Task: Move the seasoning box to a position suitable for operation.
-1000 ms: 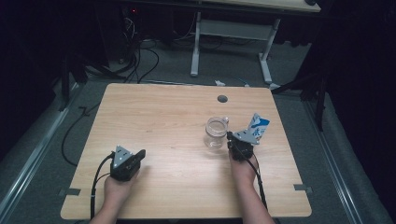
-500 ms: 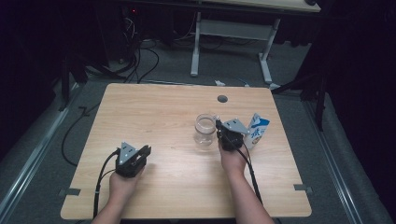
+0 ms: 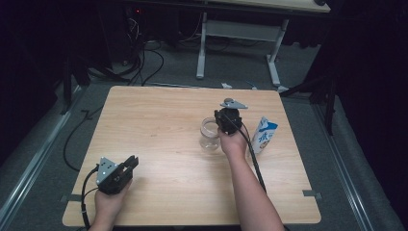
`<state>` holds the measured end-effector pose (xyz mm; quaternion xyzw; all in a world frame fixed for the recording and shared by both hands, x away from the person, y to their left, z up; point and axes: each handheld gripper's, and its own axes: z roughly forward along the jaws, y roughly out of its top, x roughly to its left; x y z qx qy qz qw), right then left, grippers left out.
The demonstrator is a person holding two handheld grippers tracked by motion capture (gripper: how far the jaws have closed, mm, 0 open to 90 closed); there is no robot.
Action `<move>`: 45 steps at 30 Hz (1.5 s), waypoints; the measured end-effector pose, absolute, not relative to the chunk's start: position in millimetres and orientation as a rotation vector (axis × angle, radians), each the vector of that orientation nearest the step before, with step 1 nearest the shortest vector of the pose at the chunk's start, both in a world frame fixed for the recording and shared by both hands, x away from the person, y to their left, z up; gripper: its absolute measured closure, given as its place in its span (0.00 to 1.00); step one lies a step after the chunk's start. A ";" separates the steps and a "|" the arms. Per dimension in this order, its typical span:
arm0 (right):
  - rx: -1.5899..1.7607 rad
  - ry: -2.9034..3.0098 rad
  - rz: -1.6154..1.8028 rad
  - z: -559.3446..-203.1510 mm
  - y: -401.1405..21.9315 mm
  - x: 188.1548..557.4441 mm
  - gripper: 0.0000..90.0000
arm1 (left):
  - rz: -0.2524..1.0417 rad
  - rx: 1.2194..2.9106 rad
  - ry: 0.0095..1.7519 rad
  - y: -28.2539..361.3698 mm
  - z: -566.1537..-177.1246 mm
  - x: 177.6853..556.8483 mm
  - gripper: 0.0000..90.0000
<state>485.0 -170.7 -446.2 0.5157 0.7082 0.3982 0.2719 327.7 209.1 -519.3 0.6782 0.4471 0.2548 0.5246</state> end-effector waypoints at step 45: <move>1.238 2.067 1.104 -494.4 -180.6 347.3 1.00 | 0.562 1.712 1.064 183.1 -520.8 321.5 0.78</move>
